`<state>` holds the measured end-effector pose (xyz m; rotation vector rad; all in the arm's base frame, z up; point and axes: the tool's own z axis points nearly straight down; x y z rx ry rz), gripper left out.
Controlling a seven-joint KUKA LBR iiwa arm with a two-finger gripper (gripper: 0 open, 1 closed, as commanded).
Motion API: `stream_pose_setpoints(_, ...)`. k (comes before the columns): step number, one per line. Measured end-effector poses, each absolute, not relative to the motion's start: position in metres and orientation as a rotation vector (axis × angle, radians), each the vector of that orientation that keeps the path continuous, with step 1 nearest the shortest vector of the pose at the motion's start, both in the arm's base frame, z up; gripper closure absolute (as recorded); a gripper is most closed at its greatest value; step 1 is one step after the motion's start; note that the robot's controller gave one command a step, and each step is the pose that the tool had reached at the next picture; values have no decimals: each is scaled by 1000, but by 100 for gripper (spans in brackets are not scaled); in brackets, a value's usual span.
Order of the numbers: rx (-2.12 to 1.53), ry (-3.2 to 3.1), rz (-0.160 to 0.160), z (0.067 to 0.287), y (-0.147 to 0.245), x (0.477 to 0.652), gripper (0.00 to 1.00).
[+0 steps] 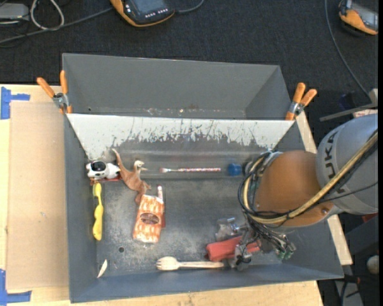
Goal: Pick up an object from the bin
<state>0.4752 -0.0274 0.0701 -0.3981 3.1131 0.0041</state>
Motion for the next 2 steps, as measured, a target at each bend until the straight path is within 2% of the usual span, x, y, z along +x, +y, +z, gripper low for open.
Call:
stream_pose_setpoints(1,-397,3113,4,70,-27,475,100)
stream_pose_setpoints(2,-368,3127,7,135,-26,474,100)
